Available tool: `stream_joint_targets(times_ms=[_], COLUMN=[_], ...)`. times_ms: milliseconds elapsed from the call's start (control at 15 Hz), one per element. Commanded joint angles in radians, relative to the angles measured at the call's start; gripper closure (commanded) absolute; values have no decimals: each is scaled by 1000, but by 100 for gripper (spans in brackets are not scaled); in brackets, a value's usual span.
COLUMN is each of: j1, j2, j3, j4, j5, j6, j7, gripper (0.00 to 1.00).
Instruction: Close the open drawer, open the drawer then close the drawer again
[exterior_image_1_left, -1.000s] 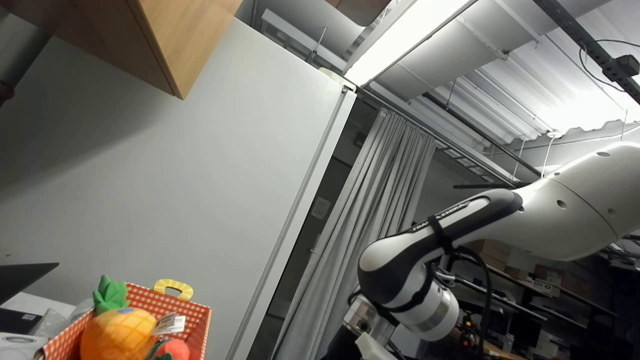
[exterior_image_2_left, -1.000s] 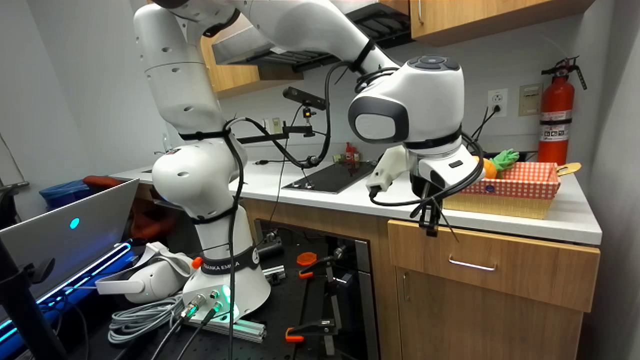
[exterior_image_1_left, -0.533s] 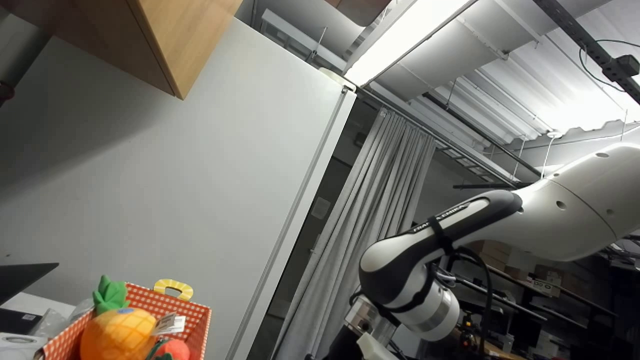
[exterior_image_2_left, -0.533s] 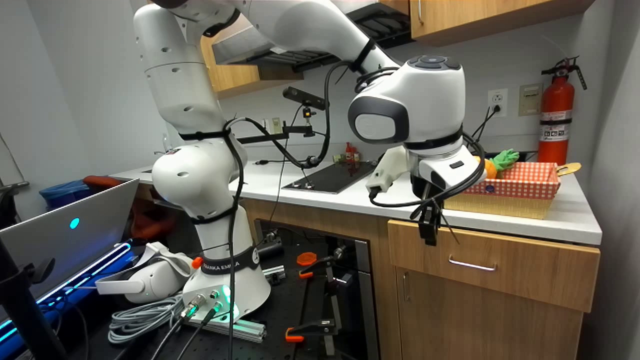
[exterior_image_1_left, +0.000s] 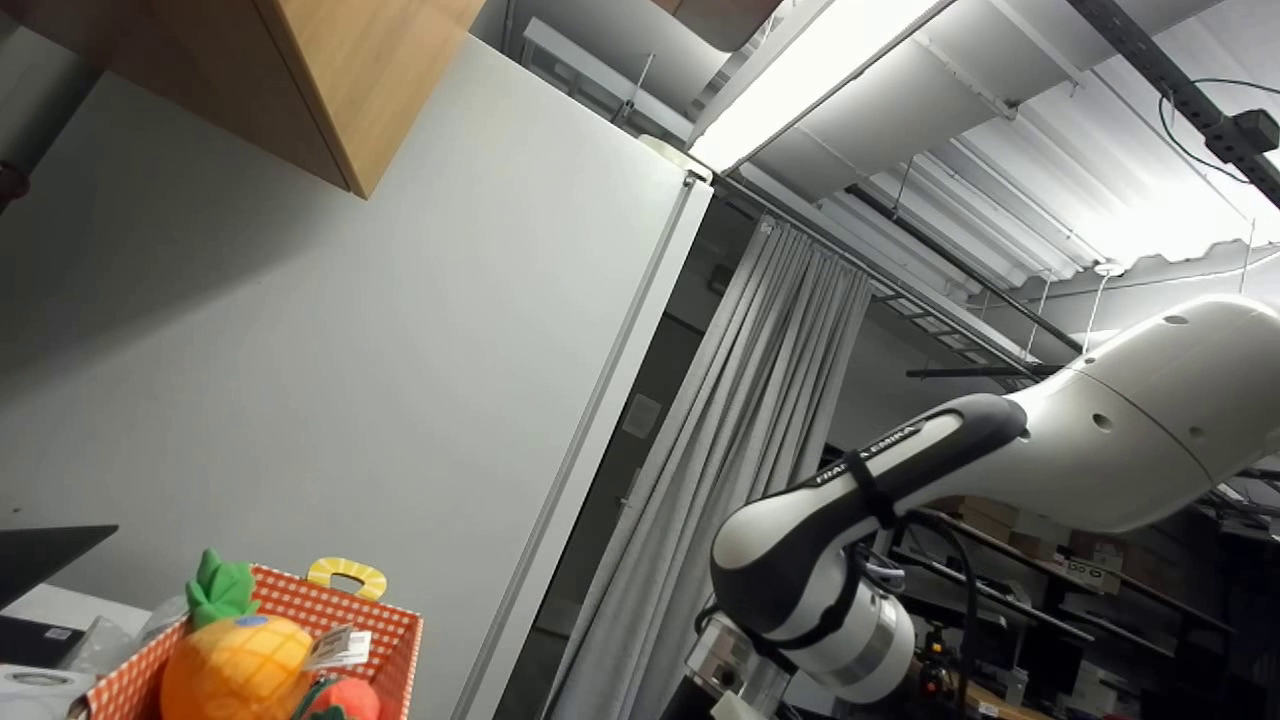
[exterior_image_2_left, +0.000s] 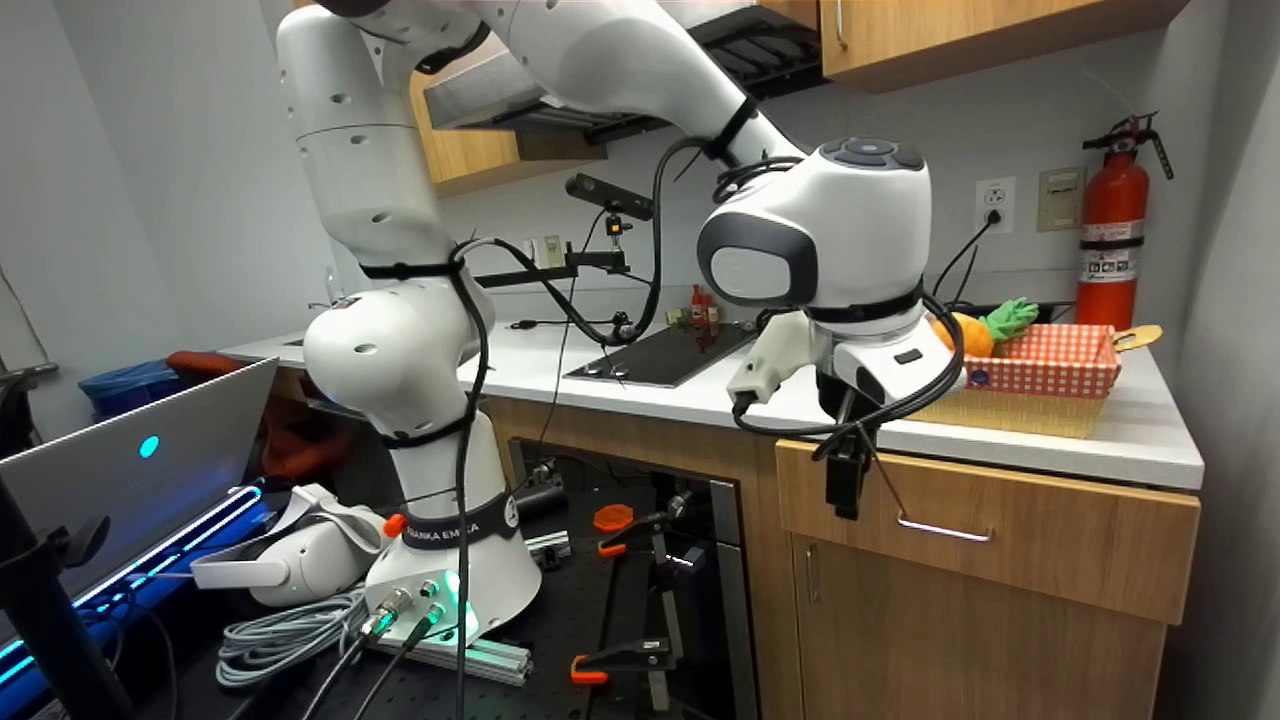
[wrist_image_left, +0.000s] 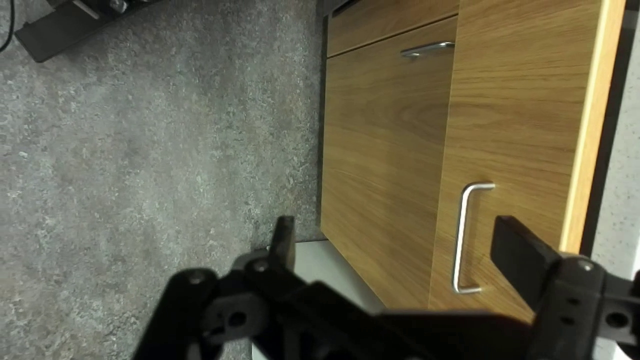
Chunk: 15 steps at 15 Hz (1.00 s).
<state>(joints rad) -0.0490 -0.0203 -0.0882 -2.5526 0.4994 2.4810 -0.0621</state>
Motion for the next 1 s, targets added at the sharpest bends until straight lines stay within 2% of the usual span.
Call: stream_joint_targets(times_ms=[0, 533, 933], j1=[4, 26, 17], j2=[36, 172, 298], j3=[18, 101, 178], j4=[-11, 12, 79], j5=[2, 69, 134], j6=[45, 200, 326], j7=[9, 19, 24], gripper=[0, 0, 0])
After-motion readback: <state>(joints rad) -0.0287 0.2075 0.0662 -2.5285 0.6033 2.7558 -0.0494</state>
